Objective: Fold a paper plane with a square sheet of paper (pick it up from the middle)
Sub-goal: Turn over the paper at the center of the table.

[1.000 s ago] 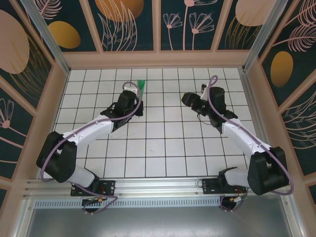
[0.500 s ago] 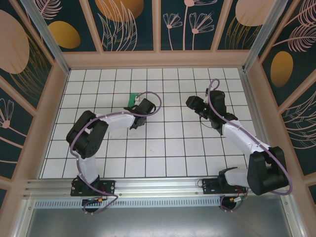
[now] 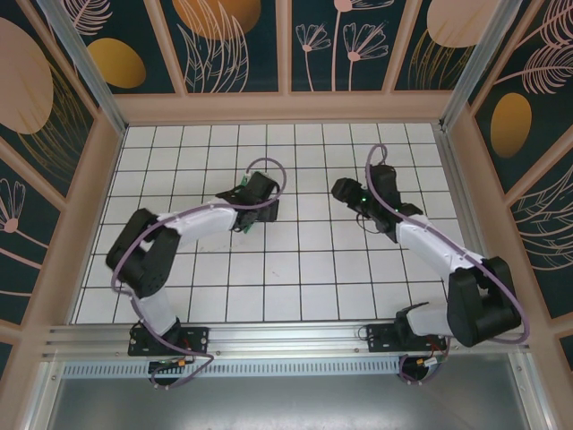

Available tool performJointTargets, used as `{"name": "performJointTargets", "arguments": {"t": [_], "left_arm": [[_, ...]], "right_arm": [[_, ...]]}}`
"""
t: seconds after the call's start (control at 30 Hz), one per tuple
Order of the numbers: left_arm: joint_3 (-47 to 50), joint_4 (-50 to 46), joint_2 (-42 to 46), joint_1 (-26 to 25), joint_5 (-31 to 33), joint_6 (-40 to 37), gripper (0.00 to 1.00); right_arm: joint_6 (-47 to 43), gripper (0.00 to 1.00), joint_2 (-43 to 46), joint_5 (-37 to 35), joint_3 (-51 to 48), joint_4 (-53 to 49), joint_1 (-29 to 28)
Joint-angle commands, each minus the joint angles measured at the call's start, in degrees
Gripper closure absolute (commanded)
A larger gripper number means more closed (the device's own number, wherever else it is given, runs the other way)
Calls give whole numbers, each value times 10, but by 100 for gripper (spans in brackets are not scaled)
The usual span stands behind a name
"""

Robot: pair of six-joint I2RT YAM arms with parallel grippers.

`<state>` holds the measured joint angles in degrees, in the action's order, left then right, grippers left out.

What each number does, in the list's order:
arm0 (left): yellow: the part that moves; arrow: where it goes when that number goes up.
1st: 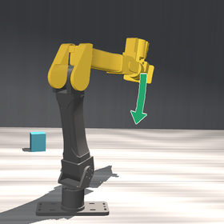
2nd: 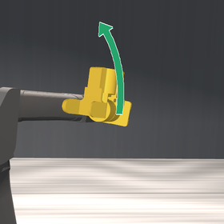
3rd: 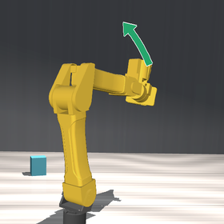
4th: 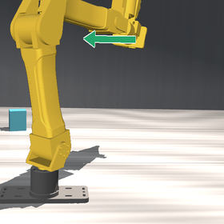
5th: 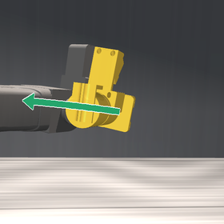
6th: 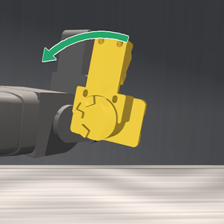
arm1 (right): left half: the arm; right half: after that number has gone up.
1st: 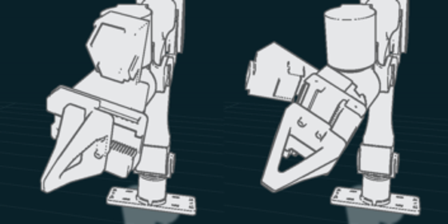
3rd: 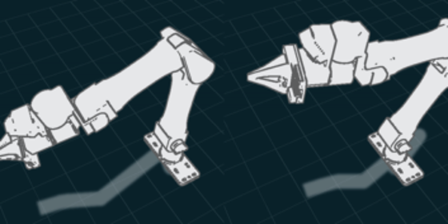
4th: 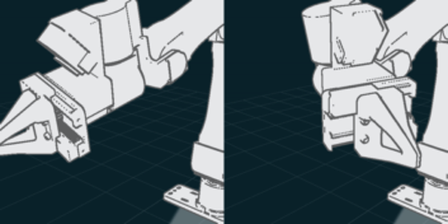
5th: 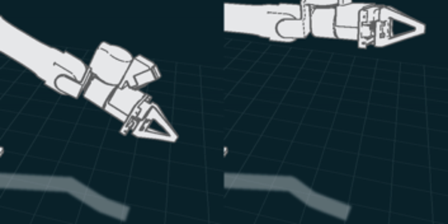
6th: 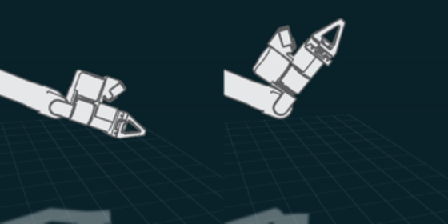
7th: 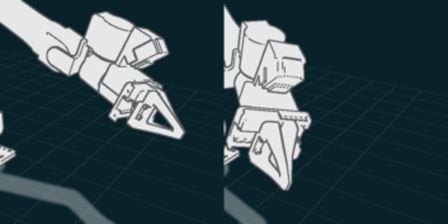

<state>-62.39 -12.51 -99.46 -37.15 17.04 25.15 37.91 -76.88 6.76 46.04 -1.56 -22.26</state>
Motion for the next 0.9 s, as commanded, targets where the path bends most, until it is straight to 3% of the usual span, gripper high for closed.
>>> {"name": "performJointTargets", "arguments": {"t": [0.0, 0.2, 0.33, 0.43, 0.57, 0.87], "left_arm": [[41, 60, 81, 43, -91, 34, 9], [134, 118, 158, 141, -154, 86, 6], [190, 155, 181, 201, -193, 132, 6], [233, 184, 199, 243, -218, 161, 6], [258, 190, 217, 273, -218, 171, 6], [276, 200, 223, 295, -218, 176, 5]], "right_arm": [[-3, 40, -43, -68, 54, -28, -57], [18, 42, -203, -167, 208, -87, -206], [28, 44, -317, -174, 333, -130, -273], [79, 44, -387, -175, 411, -189, -291], [124, 42, -421, -173, 427, -202, -294], [98, 39, -495, -131, 512, -214, -292]]}}
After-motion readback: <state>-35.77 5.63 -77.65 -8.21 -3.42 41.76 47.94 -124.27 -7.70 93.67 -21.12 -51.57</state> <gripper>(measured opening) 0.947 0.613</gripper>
